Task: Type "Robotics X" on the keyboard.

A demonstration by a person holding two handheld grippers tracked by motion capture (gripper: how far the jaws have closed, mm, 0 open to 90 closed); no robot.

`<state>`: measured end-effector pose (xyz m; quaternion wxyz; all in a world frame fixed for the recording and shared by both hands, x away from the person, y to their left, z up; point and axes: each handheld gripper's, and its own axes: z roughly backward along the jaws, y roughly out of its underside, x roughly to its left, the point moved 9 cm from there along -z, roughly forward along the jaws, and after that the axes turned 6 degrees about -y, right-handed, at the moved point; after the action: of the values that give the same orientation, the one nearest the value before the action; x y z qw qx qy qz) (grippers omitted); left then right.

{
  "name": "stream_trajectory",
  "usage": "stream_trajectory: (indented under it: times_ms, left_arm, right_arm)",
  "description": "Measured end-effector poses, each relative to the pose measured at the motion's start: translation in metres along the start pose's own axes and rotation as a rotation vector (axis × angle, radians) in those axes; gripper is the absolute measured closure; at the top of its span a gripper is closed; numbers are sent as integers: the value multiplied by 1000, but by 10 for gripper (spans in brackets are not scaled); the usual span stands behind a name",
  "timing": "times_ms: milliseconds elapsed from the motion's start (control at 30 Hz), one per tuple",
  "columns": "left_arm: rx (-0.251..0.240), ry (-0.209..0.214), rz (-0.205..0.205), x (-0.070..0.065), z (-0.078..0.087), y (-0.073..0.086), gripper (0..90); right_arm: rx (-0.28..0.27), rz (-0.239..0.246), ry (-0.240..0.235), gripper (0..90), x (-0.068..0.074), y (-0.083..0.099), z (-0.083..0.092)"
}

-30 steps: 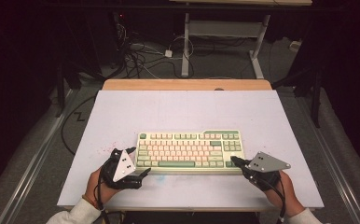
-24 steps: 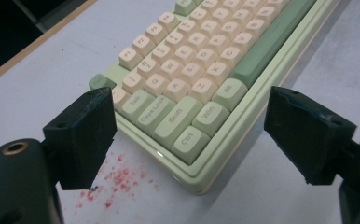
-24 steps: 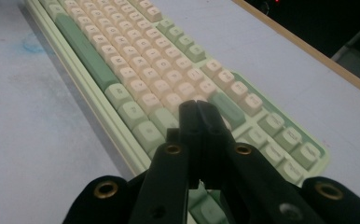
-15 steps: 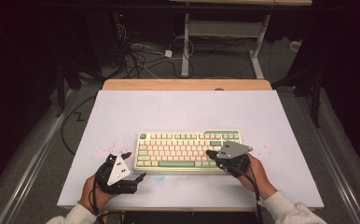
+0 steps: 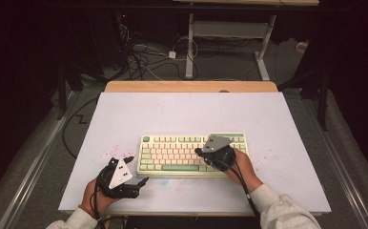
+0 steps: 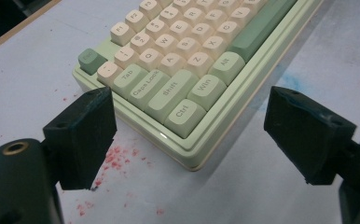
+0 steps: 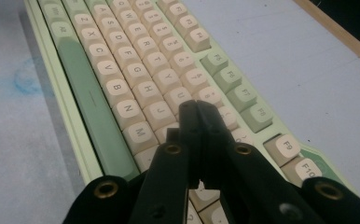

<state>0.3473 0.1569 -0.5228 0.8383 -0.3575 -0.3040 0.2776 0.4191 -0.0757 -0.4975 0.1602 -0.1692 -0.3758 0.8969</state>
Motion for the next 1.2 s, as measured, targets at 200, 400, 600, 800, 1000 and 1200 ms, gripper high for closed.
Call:
stream_trajectory:
  times_ms: [200, 400, 600, 800, 1000, 1200]
  left_arm:
    - [0, 2, -6, -1, 0, -1, 160]
    - [6, 10, -5, -2, -2, 0, 160]
    - [9, 12, -9, -2, -2, 1, 160]
    - [14, 15, -11, -3, -2, 2, 160]
    - [16, 23, -5, -3, -2, 2, 160]
    - [16, 23, -7, -3, -3, 1, 161]
  right_arm:
    - [3, -3, 5, 900, -2, -1, -5]
    - [14, -4, 1, 900, -1, -4, -12]
    - [28, -11, 3, 900, -3, -7, -22]
    - [57, -7, 10, 900, -6, -7, -29]
    - [77, 2, 21, 900, -8, -7, -32]
    - [83, 2, 18, 900, -8, -7, -33]
